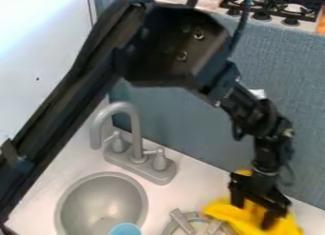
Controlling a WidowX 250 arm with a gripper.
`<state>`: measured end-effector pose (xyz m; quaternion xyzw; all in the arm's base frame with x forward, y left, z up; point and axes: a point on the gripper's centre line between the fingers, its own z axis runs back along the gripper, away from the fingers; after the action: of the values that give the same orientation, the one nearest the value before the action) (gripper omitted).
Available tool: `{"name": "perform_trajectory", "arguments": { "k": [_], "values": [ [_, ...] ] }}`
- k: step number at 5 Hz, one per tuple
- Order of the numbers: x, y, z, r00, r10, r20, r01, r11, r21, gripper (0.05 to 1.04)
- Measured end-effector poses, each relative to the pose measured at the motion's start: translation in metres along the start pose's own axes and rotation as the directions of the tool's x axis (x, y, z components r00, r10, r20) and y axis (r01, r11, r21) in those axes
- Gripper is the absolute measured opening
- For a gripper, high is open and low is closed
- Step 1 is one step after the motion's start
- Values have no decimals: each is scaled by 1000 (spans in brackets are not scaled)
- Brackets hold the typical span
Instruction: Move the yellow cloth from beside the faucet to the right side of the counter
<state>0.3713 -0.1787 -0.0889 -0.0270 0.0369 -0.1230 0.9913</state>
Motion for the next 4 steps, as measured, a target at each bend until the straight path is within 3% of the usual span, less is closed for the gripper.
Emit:
{"name": "perform_trajectory", "arguments": {
  "k": [1, 2, 3, 4],
  "values": [
    [11, -40, 10, 996, -51, 75, 54, 998, -33, 1001],
    [16, -58, 16, 992, -59, 110, 64, 997, -42, 1001],
    [15, -45, 26, 993, -49, 105, 46, 998, 34, 1001],
    [13, -38, 78, 991, -67, 114, 56, 994, 99, 1001]
  ]
}}
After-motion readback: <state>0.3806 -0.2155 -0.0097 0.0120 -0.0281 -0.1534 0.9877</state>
